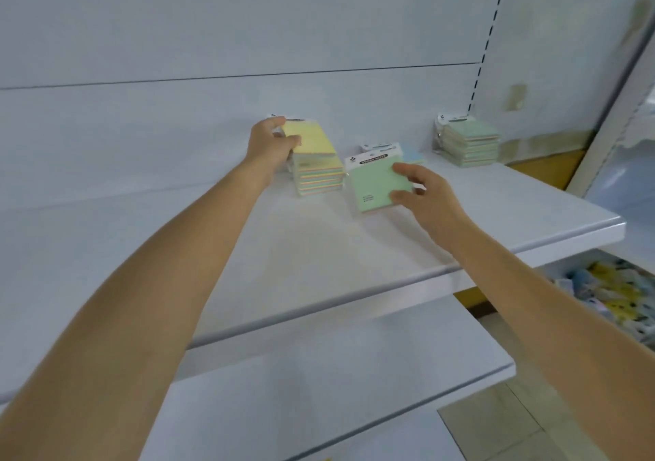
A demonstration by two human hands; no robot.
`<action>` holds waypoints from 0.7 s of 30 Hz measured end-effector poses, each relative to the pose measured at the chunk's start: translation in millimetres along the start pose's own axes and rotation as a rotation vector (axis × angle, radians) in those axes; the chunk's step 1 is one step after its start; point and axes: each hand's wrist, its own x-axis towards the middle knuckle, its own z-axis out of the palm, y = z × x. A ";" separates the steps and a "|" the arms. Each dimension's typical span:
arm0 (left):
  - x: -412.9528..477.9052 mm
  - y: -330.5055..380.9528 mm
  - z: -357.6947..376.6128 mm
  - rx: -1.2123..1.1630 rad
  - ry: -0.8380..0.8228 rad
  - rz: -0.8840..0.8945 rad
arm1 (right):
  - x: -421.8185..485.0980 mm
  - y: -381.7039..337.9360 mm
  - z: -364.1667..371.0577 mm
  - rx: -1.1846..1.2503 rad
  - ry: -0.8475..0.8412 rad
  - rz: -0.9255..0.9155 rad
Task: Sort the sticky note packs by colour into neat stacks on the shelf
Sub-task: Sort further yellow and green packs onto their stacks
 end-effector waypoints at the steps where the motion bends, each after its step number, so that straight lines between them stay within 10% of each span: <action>1: 6.3 -0.6 3.5 0.019 -0.002 -0.012 | 10.0 0.9 -3.4 0.004 -0.003 -0.013; 15: 40.7 -9.3 33.8 0.577 -0.067 -0.138 | 111.9 29.7 -41.7 0.123 -0.093 -0.066; 21: 22.0 14.1 93.6 0.755 0.113 0.281 | 149.2 39.5 -88.0 0.220 -0.081 -0.077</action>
